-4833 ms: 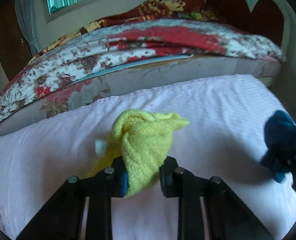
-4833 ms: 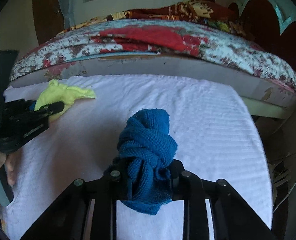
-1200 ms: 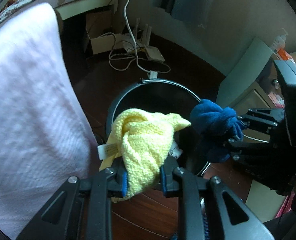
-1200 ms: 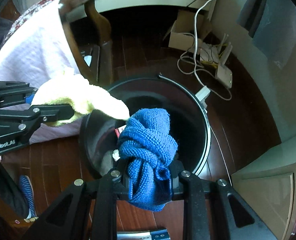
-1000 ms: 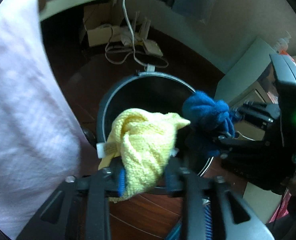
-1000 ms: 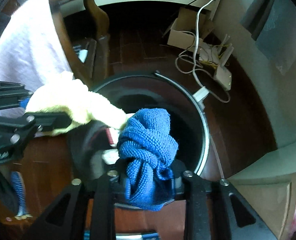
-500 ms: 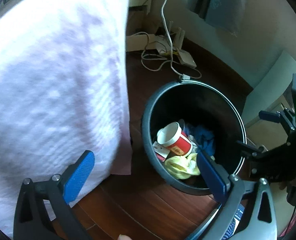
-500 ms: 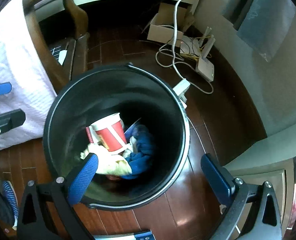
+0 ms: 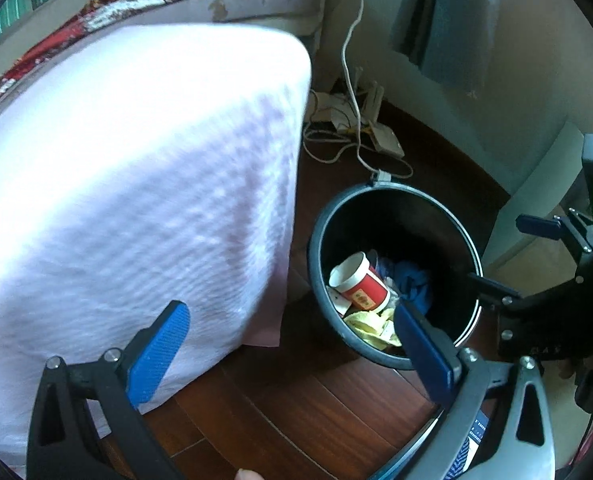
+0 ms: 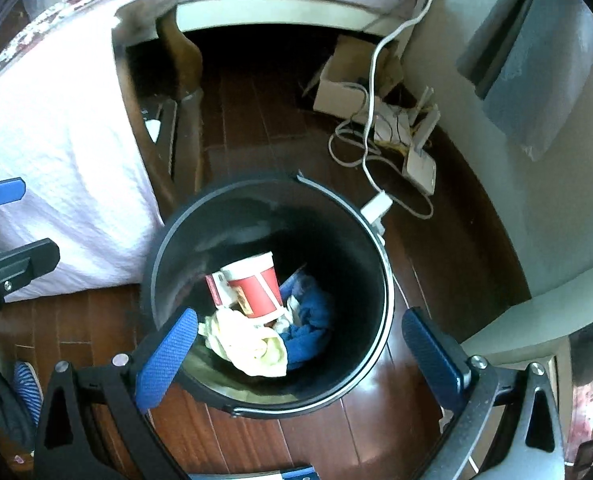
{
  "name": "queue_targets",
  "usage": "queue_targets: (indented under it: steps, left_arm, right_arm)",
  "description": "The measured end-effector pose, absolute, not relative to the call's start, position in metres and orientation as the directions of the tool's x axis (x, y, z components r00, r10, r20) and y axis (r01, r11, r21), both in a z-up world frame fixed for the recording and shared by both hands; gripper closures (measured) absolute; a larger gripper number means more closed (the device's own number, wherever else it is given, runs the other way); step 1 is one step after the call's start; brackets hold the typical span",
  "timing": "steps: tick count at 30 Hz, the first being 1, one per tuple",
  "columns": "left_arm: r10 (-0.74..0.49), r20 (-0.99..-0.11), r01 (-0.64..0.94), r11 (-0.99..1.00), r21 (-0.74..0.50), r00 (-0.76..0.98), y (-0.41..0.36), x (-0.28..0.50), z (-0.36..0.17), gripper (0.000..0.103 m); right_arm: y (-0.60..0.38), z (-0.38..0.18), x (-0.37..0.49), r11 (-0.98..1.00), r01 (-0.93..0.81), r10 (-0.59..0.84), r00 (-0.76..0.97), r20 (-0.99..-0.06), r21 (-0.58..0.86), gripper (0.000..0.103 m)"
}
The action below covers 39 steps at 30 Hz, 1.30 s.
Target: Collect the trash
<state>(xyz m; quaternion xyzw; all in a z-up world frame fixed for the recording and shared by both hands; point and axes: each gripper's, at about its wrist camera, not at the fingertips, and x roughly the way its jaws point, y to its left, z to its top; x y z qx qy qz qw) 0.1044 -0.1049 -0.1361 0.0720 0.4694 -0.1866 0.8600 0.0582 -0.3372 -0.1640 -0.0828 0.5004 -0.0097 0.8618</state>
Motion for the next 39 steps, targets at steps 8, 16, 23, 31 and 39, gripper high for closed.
queue_targets:
  steps: [8,16,23,31,39]
  left_arm:
    - [-0.178,-0.781,0.311,0.95,0.022,0.599,-0.069,0.081,-0.076,0.001]
    - [-0.162,-0.748,0.271,0.962,0.025,0.644,-0.033,0.056,-0.036,0.001]
    - [-0.131,-0.707,0.24,0.969,0.055,0.694,-0.02,0.032,-0.015,0.001]
    - [-0.139,-0.615,0.249,0.964,0.097,0.777,-0.002,-0.014,0.041,0.001]
    - [-0.185,-0.519,0.28,0.954,0.111,0.834,0.012,-0.065,0.088,0.001]
  right_arm:
    - [-0.303,-0.094,0.039,0.979,-0.054,-0.131,0.583,-0.802,-0.199,0.0]
    - [-0.275,-0.042,0.012,0.982,-0.022,-0.134,0.622,-0.771,-0.188,0.0]
    - [-0.247,0.0,-0.008,0.978,-0.023,-0.136,0.682,-0.719,-0.206,0.0]
    - [-0.218,0.057,-0.07,0.982,-0.018,-0.113,0.743,-0.66,-0.189,0.0]
    - [-0.209,0.115,-0.126,0.989,0.053,-0.123,0.8,-0.588,-0.136,0.0]
